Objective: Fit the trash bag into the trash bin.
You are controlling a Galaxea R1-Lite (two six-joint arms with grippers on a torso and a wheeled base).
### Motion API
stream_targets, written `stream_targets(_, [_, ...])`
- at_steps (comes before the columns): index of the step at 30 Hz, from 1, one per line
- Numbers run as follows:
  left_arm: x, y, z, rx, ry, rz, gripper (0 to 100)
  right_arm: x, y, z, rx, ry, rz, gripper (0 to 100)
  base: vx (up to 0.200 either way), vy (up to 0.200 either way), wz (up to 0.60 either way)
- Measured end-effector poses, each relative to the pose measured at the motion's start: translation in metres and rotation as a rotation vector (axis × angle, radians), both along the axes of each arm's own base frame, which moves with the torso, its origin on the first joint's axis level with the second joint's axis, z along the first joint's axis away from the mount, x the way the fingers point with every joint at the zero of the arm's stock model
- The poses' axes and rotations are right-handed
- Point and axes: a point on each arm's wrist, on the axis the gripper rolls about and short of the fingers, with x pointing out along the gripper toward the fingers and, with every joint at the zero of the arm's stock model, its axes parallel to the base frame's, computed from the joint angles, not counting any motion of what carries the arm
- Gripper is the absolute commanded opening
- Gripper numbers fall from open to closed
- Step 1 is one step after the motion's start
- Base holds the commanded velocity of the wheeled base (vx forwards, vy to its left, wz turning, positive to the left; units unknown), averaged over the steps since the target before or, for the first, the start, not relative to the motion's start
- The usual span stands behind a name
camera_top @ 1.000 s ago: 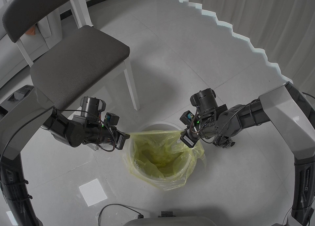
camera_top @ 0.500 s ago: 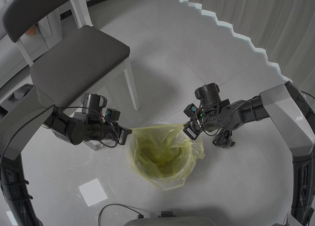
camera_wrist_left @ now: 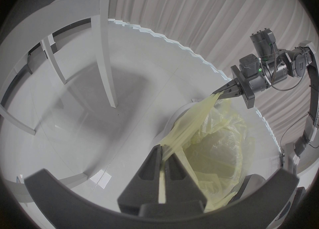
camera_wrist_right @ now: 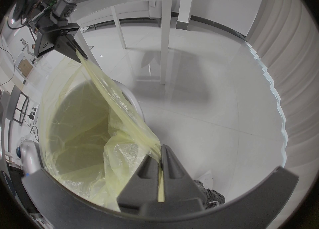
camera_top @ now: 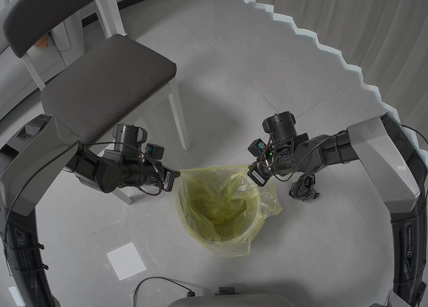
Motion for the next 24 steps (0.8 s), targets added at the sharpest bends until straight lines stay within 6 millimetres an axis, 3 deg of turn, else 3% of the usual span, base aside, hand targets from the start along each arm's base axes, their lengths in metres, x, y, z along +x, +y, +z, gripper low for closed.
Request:
stream_targets(8, [0.007, 0.010, -0.002, -0.014, 0.006, 0.036, 0, 0.010, 0.004, -0.005, 0.007, -0.017, -0.006, 0, 0.000, 0.000, 0.00])
stream_targets(24, [0.018, 0.009, -0.010, -0.046, -0.007, 0.062, 0, 0.023, 0.003, -0.022, 0.004, -0.011, -0.023, 0, 0.000, 0.000, 0.00])
